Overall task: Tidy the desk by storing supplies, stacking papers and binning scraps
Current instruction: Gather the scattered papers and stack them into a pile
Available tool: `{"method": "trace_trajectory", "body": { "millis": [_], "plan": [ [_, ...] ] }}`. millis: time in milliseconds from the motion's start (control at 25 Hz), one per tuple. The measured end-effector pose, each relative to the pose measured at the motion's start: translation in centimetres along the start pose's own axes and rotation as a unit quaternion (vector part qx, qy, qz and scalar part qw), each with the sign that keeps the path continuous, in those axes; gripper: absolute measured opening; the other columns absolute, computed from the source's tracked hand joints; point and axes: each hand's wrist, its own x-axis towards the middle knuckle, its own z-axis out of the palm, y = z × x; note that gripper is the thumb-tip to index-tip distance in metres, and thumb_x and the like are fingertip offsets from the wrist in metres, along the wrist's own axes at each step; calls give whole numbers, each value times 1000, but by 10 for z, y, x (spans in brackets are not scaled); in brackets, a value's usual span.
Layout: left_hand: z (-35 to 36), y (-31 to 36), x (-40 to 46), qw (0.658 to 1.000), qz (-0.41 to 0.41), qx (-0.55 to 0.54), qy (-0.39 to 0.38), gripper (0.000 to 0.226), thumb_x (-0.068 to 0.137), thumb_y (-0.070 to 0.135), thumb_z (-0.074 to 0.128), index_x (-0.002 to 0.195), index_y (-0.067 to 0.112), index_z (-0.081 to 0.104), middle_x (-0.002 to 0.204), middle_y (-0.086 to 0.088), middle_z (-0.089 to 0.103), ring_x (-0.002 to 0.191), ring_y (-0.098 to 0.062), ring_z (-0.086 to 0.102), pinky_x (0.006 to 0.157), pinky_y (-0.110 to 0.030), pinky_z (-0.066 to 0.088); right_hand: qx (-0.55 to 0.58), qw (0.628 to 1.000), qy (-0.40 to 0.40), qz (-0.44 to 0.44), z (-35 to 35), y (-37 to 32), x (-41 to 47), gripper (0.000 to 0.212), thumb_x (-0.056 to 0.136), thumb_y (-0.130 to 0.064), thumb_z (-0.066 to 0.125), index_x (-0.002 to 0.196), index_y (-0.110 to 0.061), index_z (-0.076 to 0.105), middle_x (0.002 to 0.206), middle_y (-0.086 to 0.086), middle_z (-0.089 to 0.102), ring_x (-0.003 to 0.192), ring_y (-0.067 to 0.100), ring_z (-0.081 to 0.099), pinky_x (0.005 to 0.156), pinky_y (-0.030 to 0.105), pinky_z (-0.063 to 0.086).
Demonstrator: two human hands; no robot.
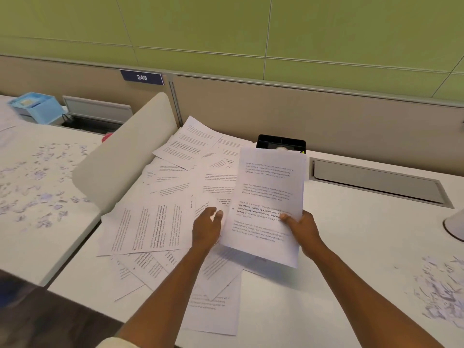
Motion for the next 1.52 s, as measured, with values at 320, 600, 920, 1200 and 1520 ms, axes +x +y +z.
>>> {"method": "trace_trajectory", "body": {
  "millis": [320, 600, 920, 1200, 1520],
  "plan": [
    [-43, -91, 13, 948, -115, 288, -68, 74, 99, 46, 50, 157, 20, 15, 166, -16, 3, 150, -46, 6, 121, -56, 18, 15, 999, 6, 44, 20, 16, -6, 29, 88, -14, 71, 116, -8, 67, 107, 11, 73, 94, 32, 71, 89, 53, 57],
    [-47, -102, 11, 965, 69, 214, -136, 49, 97, 21, 57, 145, 25, 48, 165, -1, 22, 154, -24, 13, 124, -41, 16, 0, 997, 31, 70, 30, 27, -15, 31, 89, -16, 70, 118, -9, 66, 110, 12, 72, 95, 34, 70, 90, 54, 56],
    [-40, -85, 7, 959, -98, 252, 82, 74, 94, 47, 60, 149, 7, 33, 153, -19, 33, 133, -37, 42, 108, -47, 38, -11, 995, 61, 82, 25, 30, -15, 32, 89, -17, 70, 119, -8, 65, 110, 13, 72, 95, 35, 69, 90, 54, 55],
    [-35, -56, 31, 936, -251, 243, 51, 125, 73, 44, 85, 154, -1, 0, 148, -29, 26, 127, -41, 45, 106, -43, 42, -9, 995, 60, 84, 20, 31, -14, 25, 88, -16, 70, 113, -15, 66, 106, 9, 73, 92, 32, 70, 89, 53, 56],
    [-34, -59, 45, 953, -290, 61, 64, 85, 75, 11, 84, 137, -6, 29, 136, -30, 45, 116, -41, 58, 91, -45, 55, 2, 994, 65, 86, 9, 33, -7, 17, 87, -17, 71, 103, -22, 67, 100, 5, 74, 89, 30, 72, 86, 52, 58]
  ]
}}
